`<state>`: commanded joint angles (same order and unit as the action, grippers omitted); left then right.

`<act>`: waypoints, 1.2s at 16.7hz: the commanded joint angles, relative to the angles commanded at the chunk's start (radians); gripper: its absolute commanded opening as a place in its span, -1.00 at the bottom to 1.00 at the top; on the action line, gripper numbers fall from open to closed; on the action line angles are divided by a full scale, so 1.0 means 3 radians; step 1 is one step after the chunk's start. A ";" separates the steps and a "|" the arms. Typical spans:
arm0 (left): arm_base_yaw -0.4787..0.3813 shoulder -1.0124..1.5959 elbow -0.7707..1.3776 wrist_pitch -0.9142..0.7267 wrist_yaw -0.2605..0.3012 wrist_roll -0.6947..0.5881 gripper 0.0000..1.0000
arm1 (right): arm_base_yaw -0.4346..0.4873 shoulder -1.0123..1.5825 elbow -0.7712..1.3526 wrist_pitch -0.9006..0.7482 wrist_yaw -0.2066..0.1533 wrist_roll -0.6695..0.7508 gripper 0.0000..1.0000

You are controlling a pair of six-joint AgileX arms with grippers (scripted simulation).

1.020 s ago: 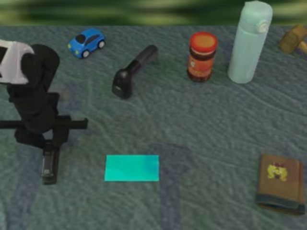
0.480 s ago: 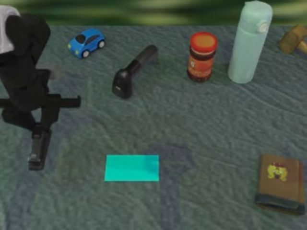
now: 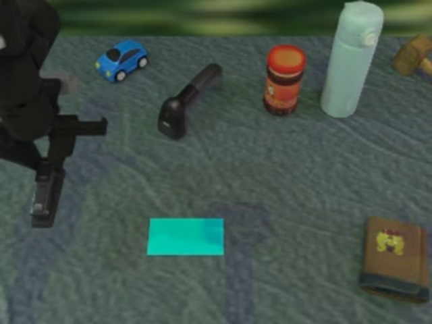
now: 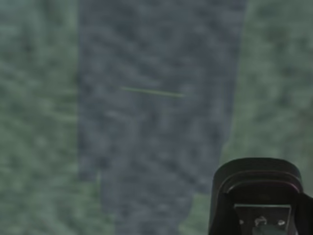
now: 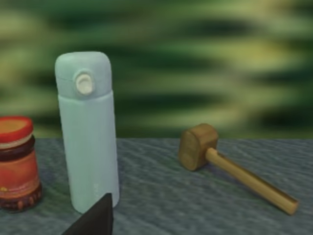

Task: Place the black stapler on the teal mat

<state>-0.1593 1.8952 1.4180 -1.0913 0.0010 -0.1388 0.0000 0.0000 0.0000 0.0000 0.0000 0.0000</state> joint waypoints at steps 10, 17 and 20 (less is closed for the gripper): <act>-0.1042 0.0483 0.0823 -0.0436 0.0013 0.1742 -1.00 | 0.0000 0.0000 0.0000 0.0000 0.0000 0.0000 1.00; -0.1866 0.0723 0.1394 -0.0693 0.0016 0.3113 -1.00 | 0.0000 0.0000 0.0000 0.0000 0.0000 0.0000 1.00; -0.1935 0.0730 0.1438 -0.0705 0.0014 0.3203 -1.00 | 0.0000 0.0000 0.0000 0.0000 0.0000 0.0000 1.00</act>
<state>-0.7398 2.1141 1.8494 -1.3028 0.0052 0.8221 0.0000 0.0000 0.0000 0.0000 0.0000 0.0000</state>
